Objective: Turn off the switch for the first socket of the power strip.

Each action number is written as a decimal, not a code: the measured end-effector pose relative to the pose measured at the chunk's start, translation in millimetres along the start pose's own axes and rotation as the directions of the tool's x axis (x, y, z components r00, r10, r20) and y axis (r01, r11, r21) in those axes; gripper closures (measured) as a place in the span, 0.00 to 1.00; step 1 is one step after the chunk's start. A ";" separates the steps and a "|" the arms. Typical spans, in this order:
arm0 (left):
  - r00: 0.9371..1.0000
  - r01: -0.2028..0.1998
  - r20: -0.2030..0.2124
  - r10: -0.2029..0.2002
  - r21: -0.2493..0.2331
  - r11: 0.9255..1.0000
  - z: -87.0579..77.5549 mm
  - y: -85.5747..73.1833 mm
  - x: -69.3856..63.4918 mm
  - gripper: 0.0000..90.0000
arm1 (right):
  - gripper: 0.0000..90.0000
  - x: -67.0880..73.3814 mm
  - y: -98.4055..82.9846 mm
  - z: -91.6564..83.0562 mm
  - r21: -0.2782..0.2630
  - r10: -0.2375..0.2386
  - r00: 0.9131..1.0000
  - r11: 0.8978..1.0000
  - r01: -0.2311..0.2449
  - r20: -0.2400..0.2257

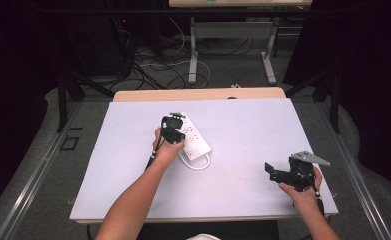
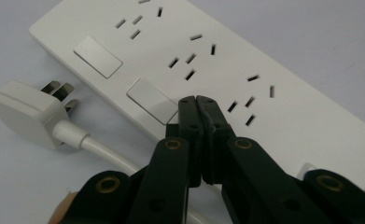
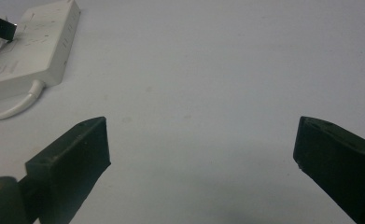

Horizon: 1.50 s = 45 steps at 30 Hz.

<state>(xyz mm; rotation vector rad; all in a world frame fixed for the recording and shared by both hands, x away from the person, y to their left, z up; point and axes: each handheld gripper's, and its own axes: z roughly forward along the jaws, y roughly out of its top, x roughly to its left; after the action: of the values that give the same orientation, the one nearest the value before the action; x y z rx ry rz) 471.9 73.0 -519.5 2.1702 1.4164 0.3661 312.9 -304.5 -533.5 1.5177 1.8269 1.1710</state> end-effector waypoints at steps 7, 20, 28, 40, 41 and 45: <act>1.000 0.006 0.005 -0.006 -0.002 1.000 0.3 0.2 0.4 1.00 | 0.03 0.0 -0.2 1.3 -0.005 0.005 1.000 1.000 -0.005 -0.003; 1.000 0.012 0.004 -0.012 0.001 1.000 0.3 0.6 0.2 1.00 | 0.03 0.0 0.3 1.2 0.002 -0.007 1.000 1.000 0.007 -0.002; 1.000 0.019 0.002 -0.019 0.002 1.000 0.3 1.3 -0.3 1.00 | 0.03 0.3 -0.4 2.8 -0.009 0.005 1.000 1.000 -0.005 0.002; 1.000 0.015 0.024 -0.015 -0.004 1.000 -4.6 0.8 -0.8 0.96 | 0.03 -0.4 0.0 1.6 -0.004 0.005 1.000 1.000 -0.005 -0.003; 0.999 0.019 0.026 -0.019 -0.010 1.000 -5.3 0.7 -1.2 0.95 | 0.03 -0.4 0.0 1.6 -0.005 0.005 1.000 1.000 -0.005 -0.003; 0.999 0.015 0.037 -0.014 -0.014 1.000 -9.2 0.3 -1.3 0.93 | 0.03 -0.8 0.0 1.5 -0.005 0.004 1.000 1.000 -0.004 -0.003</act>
<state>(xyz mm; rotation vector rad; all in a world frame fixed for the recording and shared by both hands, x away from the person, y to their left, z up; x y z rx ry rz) 467.1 74.3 -511.6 2.1432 1.4044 0.3286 314.2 -304.7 -534.3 1.5187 1.8224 1.1793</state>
